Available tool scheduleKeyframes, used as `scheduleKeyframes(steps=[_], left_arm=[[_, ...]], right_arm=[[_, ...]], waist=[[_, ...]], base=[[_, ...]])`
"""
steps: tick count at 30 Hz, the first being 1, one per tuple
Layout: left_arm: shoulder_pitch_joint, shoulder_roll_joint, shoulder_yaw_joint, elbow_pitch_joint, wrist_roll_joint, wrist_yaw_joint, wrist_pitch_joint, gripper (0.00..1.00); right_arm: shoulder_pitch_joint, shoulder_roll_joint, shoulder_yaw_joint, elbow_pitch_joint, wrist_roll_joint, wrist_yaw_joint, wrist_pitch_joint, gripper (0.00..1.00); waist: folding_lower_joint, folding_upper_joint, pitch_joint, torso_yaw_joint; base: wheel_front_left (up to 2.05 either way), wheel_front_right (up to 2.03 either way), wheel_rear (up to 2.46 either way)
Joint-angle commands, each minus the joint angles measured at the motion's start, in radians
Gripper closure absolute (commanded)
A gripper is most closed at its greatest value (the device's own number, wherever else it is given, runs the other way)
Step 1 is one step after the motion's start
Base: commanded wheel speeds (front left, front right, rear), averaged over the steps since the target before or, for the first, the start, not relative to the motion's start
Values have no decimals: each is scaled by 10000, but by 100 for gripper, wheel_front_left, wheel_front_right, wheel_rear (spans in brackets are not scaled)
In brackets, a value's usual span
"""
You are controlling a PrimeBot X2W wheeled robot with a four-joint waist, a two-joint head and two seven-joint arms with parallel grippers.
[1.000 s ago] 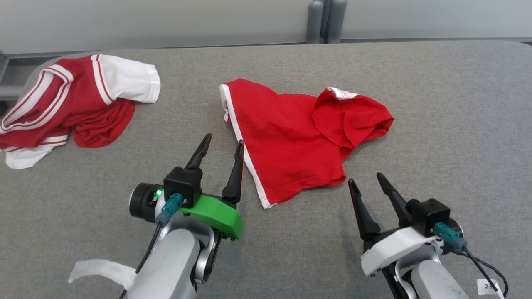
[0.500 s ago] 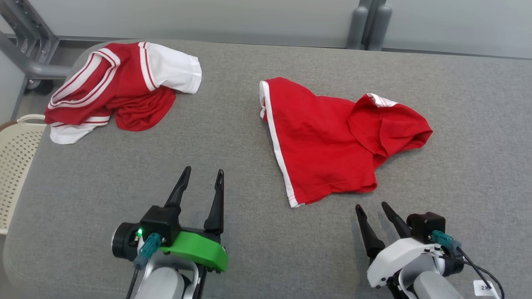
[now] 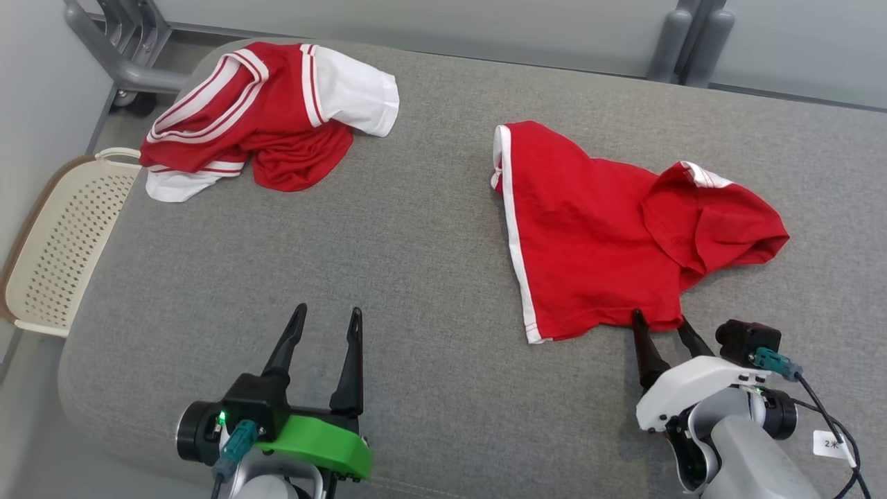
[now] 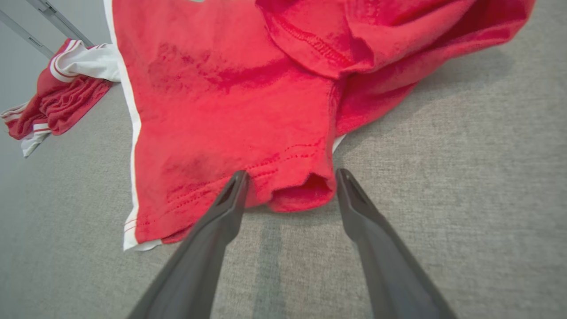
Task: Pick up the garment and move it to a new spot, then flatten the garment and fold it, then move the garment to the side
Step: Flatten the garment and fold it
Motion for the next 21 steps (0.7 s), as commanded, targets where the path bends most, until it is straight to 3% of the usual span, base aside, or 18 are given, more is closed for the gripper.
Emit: scheduleKeyframes(steps=[1,2,3,6,17,21], left_arm=[[137,-62,78,-22,97,-65,-6,0],[151,-84,100,-28,107,-84,-4,0],[161,-105,123,-35,119,-85,-4,0],[191,-125,263,-71,201,-107,-4,0],[487,-291,537,-22,402,-247,-6,0],[444,-374,552,-43,447,-289,-4,0]], right_arm=[[-174,-46,-72,223,57,4,-35,0],[-251,-46,-83,327,86,4,-35,0],[-328,-43,-61,443,33,4,-35,48],[-544,-43,104,609,-106,4,-35,100],[-133,-63,-301,-375,-1040,3,-37,100],[-133,-626,-491,-432,-1326,3,-35,100]], waist=[[0,1,105,131],[0,1,127,150],[0,1,152,160],[0,1,228,99],[0,1,231,-914],[0,1,314,-1240]], base=[[0,0,0],[0,0,0],[0,0,0],[0,0,0],[0,0,0],[0,0,0]])
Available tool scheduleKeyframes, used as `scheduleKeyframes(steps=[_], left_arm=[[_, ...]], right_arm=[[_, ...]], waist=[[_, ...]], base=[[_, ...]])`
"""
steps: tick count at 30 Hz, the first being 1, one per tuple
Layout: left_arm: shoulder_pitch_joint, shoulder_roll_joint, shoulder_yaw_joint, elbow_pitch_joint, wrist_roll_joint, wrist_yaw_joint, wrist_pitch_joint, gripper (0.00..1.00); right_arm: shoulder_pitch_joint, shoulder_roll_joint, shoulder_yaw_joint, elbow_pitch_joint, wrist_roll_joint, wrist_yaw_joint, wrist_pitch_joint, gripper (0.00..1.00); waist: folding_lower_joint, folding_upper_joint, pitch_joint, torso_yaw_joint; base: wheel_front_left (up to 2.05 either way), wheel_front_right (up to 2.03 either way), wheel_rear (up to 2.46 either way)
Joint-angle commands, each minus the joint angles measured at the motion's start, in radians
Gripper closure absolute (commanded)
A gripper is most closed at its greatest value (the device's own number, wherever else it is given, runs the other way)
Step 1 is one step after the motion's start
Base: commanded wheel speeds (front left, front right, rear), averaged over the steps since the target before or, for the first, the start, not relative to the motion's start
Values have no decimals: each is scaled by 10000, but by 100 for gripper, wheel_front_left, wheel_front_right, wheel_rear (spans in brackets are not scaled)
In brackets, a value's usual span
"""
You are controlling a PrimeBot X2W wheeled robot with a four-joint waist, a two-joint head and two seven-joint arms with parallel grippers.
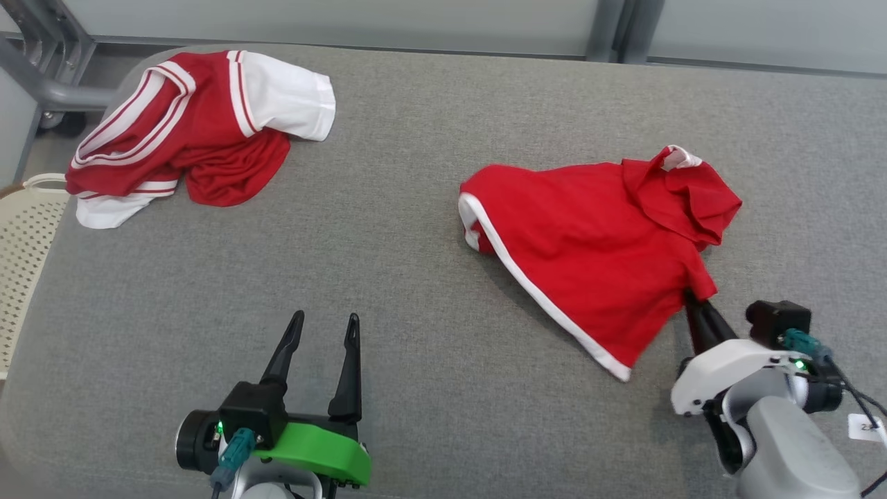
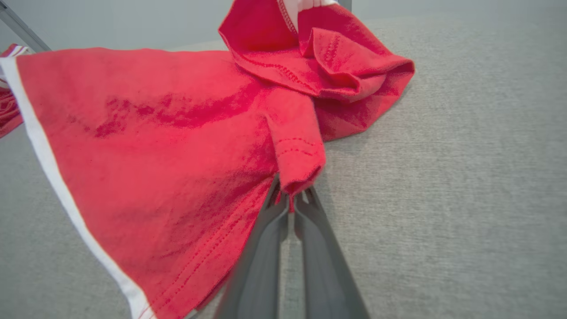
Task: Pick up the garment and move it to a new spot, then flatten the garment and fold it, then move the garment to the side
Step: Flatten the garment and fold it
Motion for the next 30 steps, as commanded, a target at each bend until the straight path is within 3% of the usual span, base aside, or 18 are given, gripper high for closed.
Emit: scheduleKeyframes(steps=[1,11,18,19,20,22,30], left_arm=[[86,-60,24,-9,100,-39,-8,0],[-353,-145,-64,7,230,-208,-6,0],[-533,-186,-28,-35,288,-275,-6,0],[-548,-193,-37,-34,299,-274,-6,0],[-556,-199,-49,-38,300,-270,-8,0],[-558,-209,-68,-37,276,-255,-6,0],[-412,-224,61,-218,213,-258,-8,0]], right_arm=[[-68,-460,-115,27,-130,1,-35,100],[-1743,-2482,233,1155,-573,1,745,100],[-2897,-2937,524,2133,-768,1,792,100],[-3048,-2948,553,2298,-815,1,766,94],[-3183,-2988,575,2460,-878,1,704,67],[-3372,-3008,594,2724,-973,1,536,0],[-3393,-2808,735,2504,-886,1,4,0]], waist=[[0,0,111,-332],[0,0,779,-107],[0,0,1097,139],[0,0,1115,157],[0,0,1127,171],[0,0,1120,169],[0,0,862,-454]], base=[[0,0,0],[0,0,0],[0,0,0],[0,0,0],[0,0,0],[0,0,0],[0,0,0]])
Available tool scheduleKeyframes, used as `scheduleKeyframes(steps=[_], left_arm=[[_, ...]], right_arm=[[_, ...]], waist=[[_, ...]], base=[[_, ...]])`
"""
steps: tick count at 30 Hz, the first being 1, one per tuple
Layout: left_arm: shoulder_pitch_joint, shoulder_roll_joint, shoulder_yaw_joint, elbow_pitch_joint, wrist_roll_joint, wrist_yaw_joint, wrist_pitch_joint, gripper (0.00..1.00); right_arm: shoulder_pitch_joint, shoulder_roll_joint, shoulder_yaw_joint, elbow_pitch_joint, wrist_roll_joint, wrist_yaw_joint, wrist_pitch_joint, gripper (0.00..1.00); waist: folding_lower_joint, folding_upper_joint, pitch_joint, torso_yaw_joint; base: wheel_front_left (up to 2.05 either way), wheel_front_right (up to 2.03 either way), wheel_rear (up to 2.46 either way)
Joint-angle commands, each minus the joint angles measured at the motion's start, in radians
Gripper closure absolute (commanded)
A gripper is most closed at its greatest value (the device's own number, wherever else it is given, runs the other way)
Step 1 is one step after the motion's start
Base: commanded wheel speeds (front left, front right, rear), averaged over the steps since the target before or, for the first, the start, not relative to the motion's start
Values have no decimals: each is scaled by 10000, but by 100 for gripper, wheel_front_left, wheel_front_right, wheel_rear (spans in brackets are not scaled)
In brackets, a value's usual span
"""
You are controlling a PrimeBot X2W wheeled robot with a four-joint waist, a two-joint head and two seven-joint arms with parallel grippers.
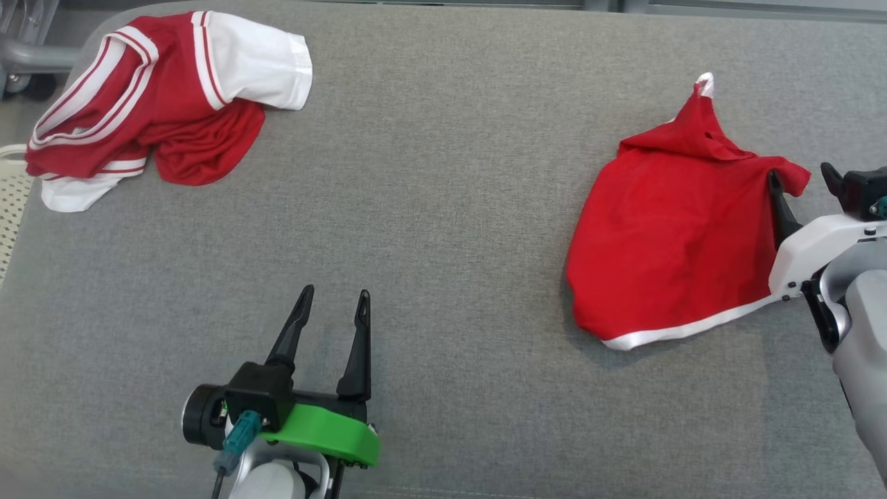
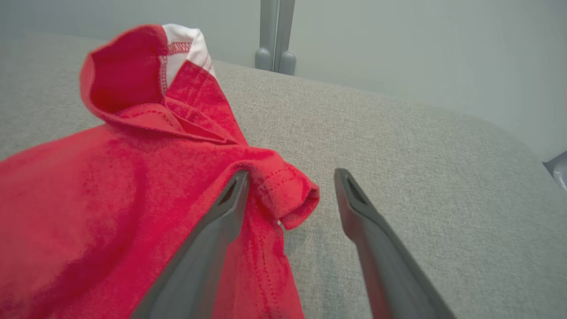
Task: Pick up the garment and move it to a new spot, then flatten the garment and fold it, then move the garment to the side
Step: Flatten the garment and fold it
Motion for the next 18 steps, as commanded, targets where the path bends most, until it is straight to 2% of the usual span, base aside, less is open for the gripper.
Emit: scheduleKeyframes(steps=[1,7,10,18], left_arm=[[6,8,42,-52,-15,-17,-8,0],[99,6,-22,-47,-59,-93,-8,0],[162,7,-54,-25,-105,-41,-6,0],[262,8,-225,176,-190,-288,-6,0]], right_arm=[[151,50,7,-216,107,1,-76,0],[1046,325,-238,-2373,292,1,-83,0],[1998,718,-426,-3916,242,1,-87,0],[3723,1638,-607,-5802,-25,1,-89,0]], waist=[[0,0,-188,-371],[0,0,-467,-1050],[0,0,-640,-1396],[0,0,-915,-1868]], base=[[0,0,0],[0,0,0],[0,0,0],[0,0,0]])
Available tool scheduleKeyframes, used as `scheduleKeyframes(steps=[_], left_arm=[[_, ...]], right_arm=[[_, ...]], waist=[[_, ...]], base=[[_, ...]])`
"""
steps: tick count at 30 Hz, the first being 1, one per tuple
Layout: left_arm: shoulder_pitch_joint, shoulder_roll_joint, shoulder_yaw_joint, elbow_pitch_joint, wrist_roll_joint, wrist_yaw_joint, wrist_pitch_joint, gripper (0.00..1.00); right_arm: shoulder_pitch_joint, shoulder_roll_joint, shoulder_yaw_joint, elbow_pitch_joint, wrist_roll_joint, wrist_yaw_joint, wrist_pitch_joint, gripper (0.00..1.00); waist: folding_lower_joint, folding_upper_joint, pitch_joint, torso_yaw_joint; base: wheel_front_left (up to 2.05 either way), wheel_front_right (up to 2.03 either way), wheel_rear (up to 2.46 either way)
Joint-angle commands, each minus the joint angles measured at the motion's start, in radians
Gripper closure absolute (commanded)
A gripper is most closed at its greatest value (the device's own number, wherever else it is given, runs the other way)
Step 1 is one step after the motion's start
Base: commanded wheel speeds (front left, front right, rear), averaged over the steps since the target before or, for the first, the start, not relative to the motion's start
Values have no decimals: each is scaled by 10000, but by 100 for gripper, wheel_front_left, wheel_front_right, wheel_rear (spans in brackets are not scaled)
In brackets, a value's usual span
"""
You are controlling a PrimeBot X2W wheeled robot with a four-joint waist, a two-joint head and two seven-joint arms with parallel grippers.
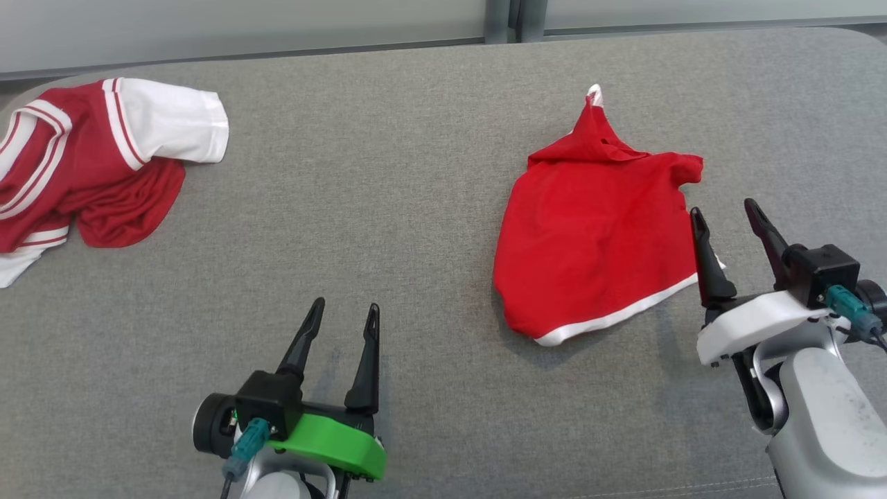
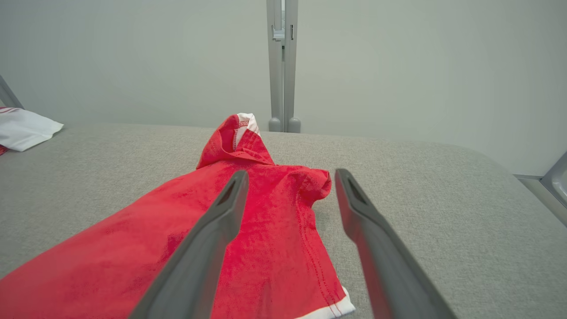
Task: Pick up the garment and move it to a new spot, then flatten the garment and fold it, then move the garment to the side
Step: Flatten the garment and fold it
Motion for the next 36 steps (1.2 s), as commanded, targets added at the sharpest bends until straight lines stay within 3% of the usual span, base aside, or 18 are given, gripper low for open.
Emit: scheduleKeyframes(steps=[1,13,23,28,35,36], left_arm=[[125,19,-73,89,-40,-39,-6,0],[29,26,-245,127,-65,96,-6,0],[88,26,-217,0,-11,151,-6,0],[226,24,-148,-49,-44,174,-6,0],[203,24,-169,-43,2,107,-7,0],[202,24,-175,-35,4,105,-6,0]], right_arm=[[314,179,-2,-234,-68,1,-36,0],[1843,964,785,-1074,-450,1,-37,0],[2626,1288,2486,-303,37,1,-37,0],[2653,1341,2468,-7,49,1,-37,0],[1952,1382,1769,721,-990,1,-37,0],[1846,1408,1711,841,-1043,1,-36,6]], waist=[[0,0,-193,-274],[0,0,-338,-283],[0,0,-426,672],[0,0,-446,1113],[0,0,-420,1631],[0,0,-413,1708]], base=[[0,0,0],[0,0,0],[0,0,0],[0,0,0],[0,0,0],[0,0,0]])
